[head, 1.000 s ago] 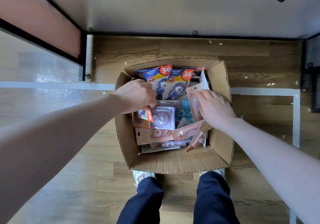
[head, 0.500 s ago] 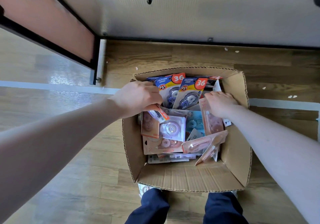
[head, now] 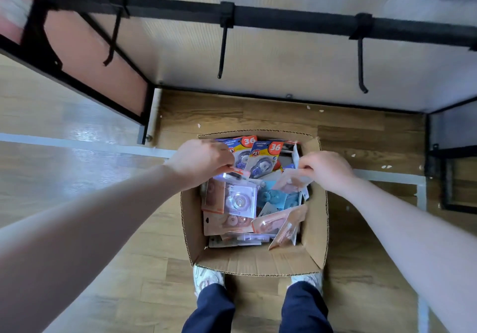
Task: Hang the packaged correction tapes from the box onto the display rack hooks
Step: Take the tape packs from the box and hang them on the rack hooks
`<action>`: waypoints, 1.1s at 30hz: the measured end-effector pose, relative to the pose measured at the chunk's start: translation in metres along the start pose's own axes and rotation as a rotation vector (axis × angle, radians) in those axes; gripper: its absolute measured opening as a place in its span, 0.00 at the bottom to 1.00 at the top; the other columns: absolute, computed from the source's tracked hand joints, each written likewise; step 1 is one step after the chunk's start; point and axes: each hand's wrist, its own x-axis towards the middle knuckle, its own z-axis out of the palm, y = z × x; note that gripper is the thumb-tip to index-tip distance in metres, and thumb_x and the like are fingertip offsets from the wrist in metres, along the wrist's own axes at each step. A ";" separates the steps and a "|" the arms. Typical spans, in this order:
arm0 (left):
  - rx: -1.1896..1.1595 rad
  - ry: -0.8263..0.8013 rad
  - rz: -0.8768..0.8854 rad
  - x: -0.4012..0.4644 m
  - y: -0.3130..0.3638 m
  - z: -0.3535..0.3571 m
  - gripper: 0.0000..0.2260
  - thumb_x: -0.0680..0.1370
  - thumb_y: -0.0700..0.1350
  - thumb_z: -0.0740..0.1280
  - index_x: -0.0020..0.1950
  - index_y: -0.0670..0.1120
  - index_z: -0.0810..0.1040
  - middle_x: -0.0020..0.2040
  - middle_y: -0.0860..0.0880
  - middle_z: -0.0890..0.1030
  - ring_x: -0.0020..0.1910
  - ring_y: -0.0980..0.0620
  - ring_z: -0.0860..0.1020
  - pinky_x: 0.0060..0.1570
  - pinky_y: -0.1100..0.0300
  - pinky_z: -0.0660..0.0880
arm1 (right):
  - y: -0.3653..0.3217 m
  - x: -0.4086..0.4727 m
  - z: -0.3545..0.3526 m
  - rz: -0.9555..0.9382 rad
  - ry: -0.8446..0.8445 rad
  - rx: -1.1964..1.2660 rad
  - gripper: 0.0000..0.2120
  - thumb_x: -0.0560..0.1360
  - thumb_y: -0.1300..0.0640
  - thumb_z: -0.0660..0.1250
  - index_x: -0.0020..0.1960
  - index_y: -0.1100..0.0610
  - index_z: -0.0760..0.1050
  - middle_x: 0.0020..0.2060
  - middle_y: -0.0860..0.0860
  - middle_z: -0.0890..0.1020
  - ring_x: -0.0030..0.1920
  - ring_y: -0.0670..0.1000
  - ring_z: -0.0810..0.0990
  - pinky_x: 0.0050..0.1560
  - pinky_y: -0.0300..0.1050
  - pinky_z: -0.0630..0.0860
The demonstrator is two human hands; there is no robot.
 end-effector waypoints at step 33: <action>0.293 0.447 0.007 -0.033 0.122 -0.383 0.14 0.71 0.59 0.54 0.36 0.56 0.76 0.31 0.60 0.76 0.27 0.62 0.74 0.20 0.70 0.68 | -0.072 -0.277 -0.361 0.050 0.743 -0.092 0.17 0.53 0.54 0.83 0.32 0.48 0.75 0.28 0.43 0.75 0.27 0.41 0.75 0.21 0.30 0.44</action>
